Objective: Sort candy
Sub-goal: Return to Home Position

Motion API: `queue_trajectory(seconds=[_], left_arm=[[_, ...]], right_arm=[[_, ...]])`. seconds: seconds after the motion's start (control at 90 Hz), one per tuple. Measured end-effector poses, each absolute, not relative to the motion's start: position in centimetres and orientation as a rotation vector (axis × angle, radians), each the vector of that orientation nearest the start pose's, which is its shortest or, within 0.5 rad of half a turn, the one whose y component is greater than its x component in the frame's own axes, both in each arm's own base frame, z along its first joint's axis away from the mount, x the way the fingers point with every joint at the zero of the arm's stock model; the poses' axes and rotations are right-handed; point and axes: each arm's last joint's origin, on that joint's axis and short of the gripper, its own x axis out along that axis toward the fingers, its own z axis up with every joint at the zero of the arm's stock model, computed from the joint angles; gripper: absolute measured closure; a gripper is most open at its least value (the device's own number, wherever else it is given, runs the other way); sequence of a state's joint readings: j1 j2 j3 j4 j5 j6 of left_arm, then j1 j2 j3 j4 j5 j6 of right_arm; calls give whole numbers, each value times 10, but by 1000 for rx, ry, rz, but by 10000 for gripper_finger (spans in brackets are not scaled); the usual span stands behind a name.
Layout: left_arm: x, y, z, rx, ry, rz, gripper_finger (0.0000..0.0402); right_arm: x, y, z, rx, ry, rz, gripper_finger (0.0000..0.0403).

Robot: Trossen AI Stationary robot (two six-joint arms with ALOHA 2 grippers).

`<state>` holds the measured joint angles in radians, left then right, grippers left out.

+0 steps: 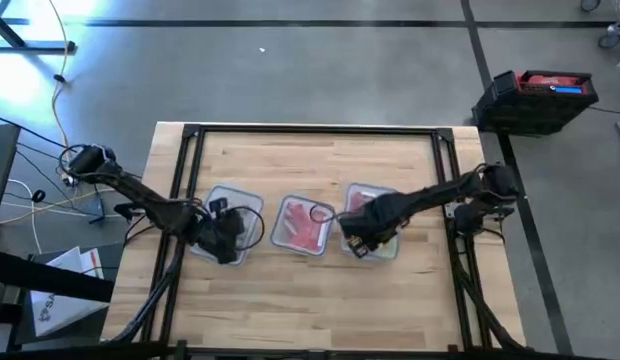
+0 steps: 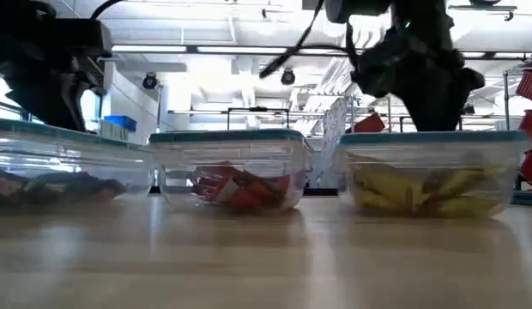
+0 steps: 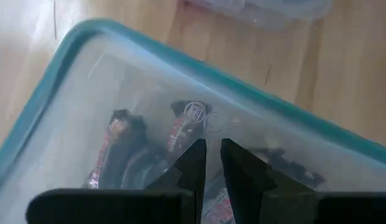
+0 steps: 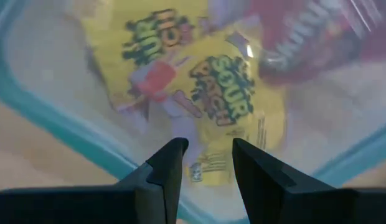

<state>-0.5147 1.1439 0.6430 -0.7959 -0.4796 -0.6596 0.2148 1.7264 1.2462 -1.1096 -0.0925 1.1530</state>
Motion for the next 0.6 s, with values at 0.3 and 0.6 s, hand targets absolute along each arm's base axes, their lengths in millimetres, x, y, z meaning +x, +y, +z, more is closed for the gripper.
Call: queue_trajectory(seconds=[0.3,0.6], left_arm=[[170,-78,184,107,952,355,363],[190,-72,172,194,920,441,363]], right_arm=[[298,52,219,566,1421,-823,289],[314,5,209,378,1396,-787,289]])
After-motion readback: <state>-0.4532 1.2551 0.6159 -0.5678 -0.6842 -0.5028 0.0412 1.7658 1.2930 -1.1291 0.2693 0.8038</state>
